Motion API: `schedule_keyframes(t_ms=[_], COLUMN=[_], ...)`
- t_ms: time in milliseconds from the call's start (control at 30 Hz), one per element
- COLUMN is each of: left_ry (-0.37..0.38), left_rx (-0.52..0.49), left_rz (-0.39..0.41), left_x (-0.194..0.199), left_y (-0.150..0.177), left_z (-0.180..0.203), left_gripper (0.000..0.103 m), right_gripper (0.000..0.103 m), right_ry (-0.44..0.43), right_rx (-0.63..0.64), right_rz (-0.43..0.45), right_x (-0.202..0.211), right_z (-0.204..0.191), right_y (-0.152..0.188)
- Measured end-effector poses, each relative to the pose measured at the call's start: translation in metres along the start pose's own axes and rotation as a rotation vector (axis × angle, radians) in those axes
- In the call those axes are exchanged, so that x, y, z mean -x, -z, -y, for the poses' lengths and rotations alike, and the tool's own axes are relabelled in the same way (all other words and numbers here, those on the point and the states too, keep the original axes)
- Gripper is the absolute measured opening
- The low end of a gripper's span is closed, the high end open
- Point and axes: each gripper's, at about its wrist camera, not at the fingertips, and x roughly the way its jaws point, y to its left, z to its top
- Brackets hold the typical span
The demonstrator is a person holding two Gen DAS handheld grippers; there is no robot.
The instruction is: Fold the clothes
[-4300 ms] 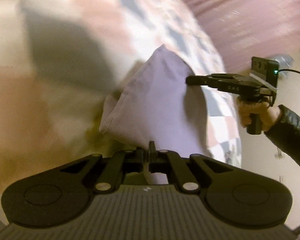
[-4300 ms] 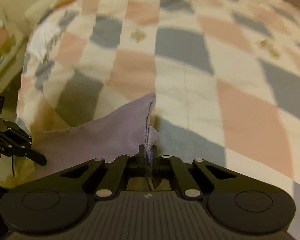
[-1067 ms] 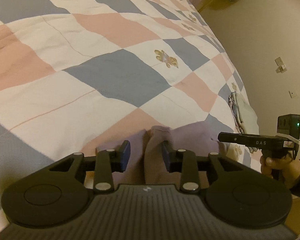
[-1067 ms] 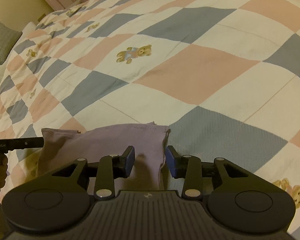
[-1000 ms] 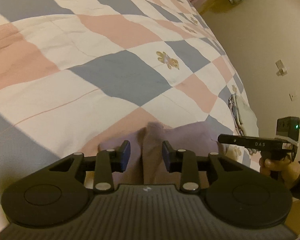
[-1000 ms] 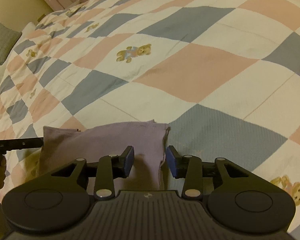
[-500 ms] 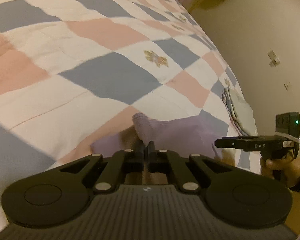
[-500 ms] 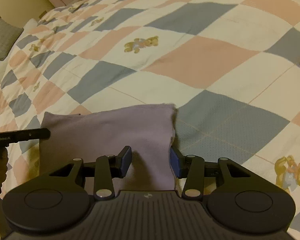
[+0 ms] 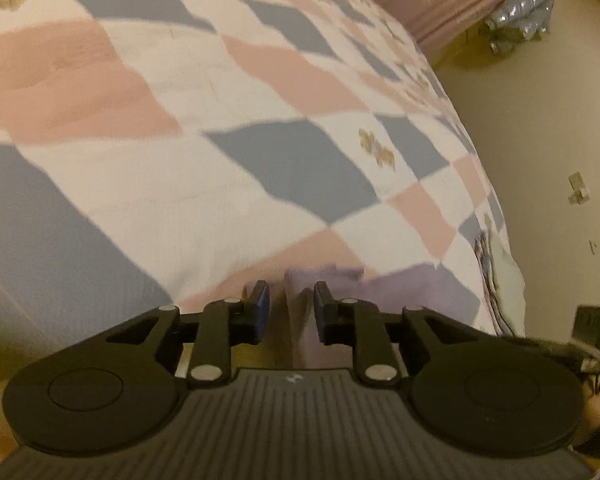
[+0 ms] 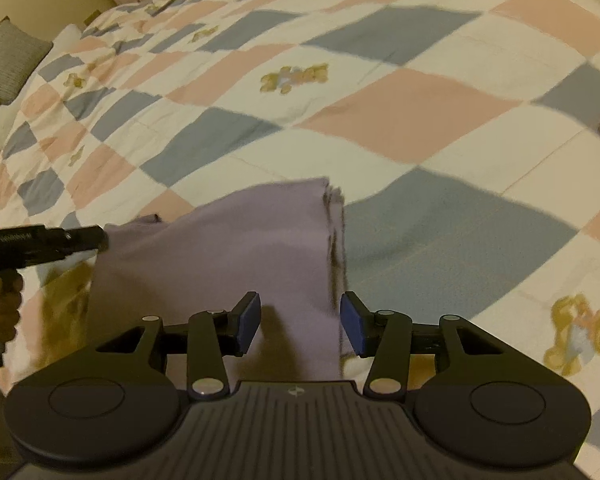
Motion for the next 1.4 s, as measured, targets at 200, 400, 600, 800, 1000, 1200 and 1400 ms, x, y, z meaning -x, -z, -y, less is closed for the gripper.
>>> schedule_keyframes(t_ms=[200,400,600,800,1000,1200,1400], left_ry=[-0.034,-0.087,-0.136,-0.125,-0.038,-0.114,-0.152], left_rx=[-0.066,-0.153,-0.195,-0.259,-0.351,-0.472,-0.48], left_rz=[-0.048,-0.113,-0.13,-0.148,-0.213,-0.36,-0.327], left_x=[-0.014,-0.027,-0.021,0.019,0.018,-0.015,0.018], left_y=[-0.005,-0.005,-0.004,0.017,0.063,0.101,0.092], left_z=[0.004,0.006,0.008,0.025,0.054,0.05,0.043], left_gripper=[0.009,0.009,0.016,0.014,0.014,0.009,0.008], right_gripper=[0.047,0.037,0.038,0.038,0.038,0.031,0.031], right_ry=[-0.004,-0.001,0.156,0.126,0.01,0.137,0.203], right_rx=[0.175,0.462,0.346,0.219,0.255,0.394,0.263], right_rz=[0.083,0.028,-0.021,0.008,0.024,-0.134,-0.095], right_x=[-0.012,-0.051,-0.04,0.015,0.014,-0.03,0.009], right_z=[-0.031,-0.056,-0.01,0.001,-0.043,-0.056,-0.035], right_y=[-0.024,-0.022,-0.016,0.002,0.025,0.055,0.059])
